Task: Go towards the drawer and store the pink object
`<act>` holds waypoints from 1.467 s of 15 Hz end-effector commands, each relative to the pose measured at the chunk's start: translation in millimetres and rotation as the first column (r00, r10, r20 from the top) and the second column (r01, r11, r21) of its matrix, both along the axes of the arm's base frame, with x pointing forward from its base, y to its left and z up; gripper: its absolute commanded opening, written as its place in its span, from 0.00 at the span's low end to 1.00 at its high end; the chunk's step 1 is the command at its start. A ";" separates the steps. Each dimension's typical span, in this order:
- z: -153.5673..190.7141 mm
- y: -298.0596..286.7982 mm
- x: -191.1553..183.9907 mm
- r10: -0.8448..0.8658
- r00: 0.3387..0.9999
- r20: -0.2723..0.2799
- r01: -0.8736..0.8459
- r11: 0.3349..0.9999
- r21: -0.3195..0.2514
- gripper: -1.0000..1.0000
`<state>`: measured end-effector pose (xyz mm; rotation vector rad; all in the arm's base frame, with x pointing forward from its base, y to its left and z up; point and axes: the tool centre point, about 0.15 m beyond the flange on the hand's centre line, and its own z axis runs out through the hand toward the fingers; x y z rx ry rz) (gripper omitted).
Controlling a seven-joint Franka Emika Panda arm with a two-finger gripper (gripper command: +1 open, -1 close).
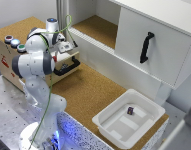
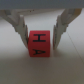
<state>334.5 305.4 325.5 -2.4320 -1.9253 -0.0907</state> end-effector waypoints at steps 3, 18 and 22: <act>37.1 3.5 -3.7 -0.038 0.998 -0.056 0.036 0.999 -0.034 1.00; 143.1 132.7 -26.1 -0.192 0.977 -0.089 0.184 0.978 -0.096 1.00; 153.3 144.0 -22.2 -0.246 0.967 -0.066 0.238 0.966 -0.105 1.00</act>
